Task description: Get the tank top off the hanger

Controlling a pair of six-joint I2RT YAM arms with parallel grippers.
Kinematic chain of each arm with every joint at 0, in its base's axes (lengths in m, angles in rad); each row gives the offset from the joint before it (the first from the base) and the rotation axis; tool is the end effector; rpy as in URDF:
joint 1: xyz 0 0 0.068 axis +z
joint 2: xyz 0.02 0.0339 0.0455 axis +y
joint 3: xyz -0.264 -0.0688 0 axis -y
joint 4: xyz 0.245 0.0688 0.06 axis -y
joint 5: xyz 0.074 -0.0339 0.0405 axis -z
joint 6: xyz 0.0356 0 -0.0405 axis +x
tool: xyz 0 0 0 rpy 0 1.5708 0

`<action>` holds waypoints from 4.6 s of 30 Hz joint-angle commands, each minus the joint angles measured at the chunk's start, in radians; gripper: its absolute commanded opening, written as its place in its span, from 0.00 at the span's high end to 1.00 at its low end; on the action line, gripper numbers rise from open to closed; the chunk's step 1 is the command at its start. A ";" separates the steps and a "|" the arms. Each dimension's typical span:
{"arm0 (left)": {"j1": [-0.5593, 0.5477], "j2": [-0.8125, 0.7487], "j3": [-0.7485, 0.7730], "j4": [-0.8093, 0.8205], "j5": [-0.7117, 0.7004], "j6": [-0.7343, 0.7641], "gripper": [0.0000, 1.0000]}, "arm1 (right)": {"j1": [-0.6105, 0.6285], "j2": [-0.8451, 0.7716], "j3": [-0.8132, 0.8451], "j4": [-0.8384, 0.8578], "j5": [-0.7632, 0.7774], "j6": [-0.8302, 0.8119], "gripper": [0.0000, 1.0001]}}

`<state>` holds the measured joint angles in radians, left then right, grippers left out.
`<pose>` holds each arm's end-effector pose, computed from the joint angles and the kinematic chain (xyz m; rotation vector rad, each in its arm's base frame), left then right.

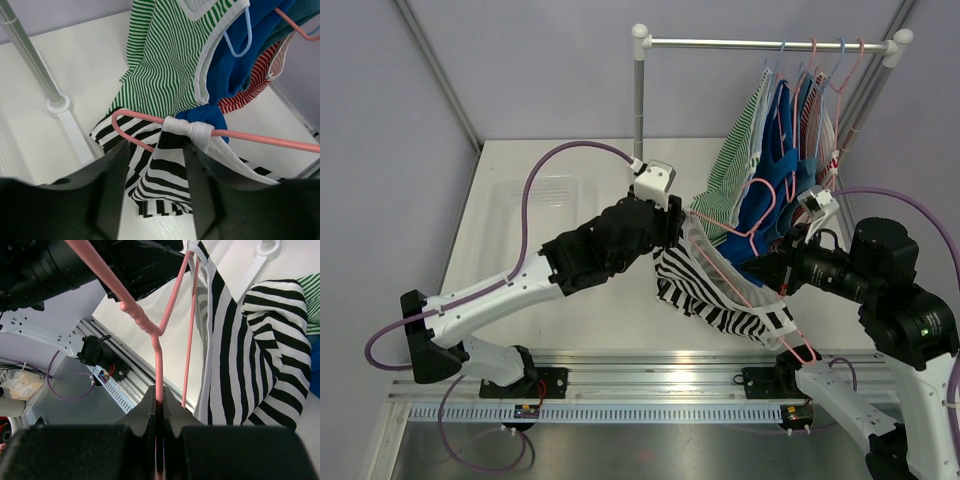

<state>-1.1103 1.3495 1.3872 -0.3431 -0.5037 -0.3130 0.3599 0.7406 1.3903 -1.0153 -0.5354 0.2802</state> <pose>0.1509 -0.2655 0.4086 0.3937 1.8276 -0.5218 0.0700 0.0458 0.4502 -0.4486 1.9479 0.9365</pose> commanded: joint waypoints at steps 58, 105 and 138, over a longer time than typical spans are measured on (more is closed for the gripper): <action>0.283 -0.289 -0.345 0.004 0.221 -0.241 1.00 | 0.004 -0.227 -0.421 0.614 -0.256 0.103 1.00; 0.089 -0.737 -0.464 -0.502 0.056 -0.146 0.01 | 0.020 0.980 0.883 0.181 0.638 -0.044 1.00; 0.050 -0.268 -0.304 -0.189 0.166 -0.169 0.01 | 0.031 0.514 0.652 0.205 0.626 -0.043 0.01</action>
<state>-1.0328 0.9672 1.0035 -0.6968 -0.3874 -0.4961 0.3801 1.3872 2.1216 -0.8585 0.1040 0.2173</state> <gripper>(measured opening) 0.988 0.993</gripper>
